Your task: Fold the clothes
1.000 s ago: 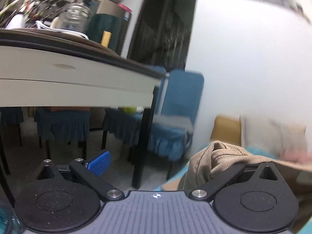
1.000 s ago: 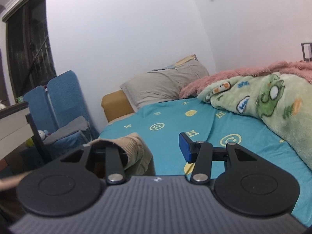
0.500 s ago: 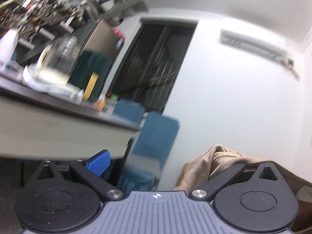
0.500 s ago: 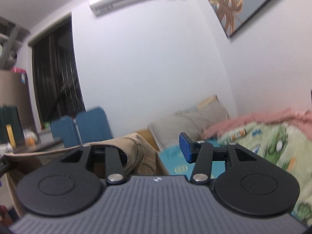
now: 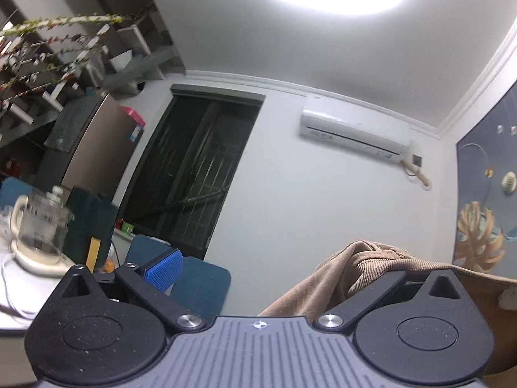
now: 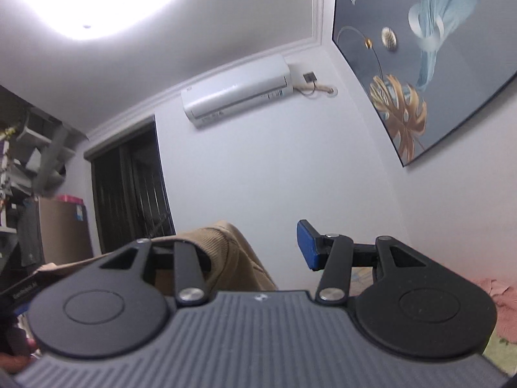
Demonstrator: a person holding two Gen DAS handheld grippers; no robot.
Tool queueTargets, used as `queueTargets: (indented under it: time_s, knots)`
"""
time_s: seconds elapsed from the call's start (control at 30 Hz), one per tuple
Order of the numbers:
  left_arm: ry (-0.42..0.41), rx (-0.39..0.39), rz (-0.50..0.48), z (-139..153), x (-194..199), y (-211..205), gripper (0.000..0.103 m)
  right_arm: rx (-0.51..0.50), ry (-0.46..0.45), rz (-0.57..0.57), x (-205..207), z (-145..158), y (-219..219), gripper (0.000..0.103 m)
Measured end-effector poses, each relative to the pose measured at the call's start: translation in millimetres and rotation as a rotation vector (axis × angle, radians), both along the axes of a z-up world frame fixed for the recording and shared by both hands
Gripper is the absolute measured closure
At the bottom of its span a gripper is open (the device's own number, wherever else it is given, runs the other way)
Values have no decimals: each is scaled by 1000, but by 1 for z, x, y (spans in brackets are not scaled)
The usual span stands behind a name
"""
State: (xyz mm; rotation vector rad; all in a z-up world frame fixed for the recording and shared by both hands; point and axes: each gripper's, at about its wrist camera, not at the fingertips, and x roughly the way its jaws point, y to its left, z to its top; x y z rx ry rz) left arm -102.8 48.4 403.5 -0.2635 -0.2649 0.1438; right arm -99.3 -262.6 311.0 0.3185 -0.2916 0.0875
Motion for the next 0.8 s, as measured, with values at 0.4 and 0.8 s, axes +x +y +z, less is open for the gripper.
queueTargets:
  time_s: [0.4,0.8]
  knots:
    - [200,63,-26,-49,87,-30,0,-17,199,-31,50,-20,-22,52]
    - [442,115,0,-214,374,-49,0,-84,370,-87,327,-144,-33,53]
